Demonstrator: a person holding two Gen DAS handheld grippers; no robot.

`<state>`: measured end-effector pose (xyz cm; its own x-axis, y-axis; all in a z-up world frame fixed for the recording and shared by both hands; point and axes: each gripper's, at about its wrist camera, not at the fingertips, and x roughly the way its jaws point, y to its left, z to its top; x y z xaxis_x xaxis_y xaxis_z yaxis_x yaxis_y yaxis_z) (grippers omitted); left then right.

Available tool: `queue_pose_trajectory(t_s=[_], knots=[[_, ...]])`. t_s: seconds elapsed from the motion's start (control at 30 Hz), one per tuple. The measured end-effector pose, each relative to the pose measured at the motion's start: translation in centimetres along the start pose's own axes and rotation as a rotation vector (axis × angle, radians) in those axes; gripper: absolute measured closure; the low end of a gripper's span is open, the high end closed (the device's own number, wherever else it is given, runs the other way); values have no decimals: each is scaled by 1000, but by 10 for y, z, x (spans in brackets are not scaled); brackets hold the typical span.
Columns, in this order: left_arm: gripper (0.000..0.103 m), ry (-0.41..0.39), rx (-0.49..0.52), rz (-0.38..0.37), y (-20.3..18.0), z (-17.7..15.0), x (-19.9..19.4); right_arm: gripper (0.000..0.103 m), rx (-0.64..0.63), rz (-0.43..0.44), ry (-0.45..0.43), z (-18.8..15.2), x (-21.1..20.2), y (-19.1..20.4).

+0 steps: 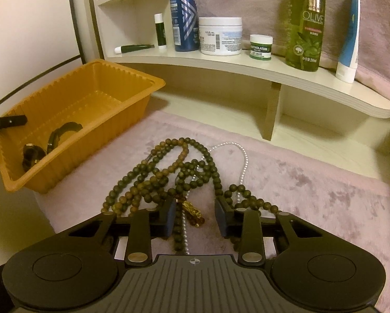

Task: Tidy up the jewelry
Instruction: 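Move the right tool back over the bead necklaces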

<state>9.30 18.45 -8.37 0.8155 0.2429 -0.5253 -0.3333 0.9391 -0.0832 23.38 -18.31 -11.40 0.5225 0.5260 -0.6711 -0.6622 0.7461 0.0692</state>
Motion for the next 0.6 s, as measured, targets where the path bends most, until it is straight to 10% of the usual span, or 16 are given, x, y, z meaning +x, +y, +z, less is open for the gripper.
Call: queue_pose_trajectory(t_s=[0.6], knots=[[91,1,0,0,0,-3,1,69,-265,0,11,6,14,50]])
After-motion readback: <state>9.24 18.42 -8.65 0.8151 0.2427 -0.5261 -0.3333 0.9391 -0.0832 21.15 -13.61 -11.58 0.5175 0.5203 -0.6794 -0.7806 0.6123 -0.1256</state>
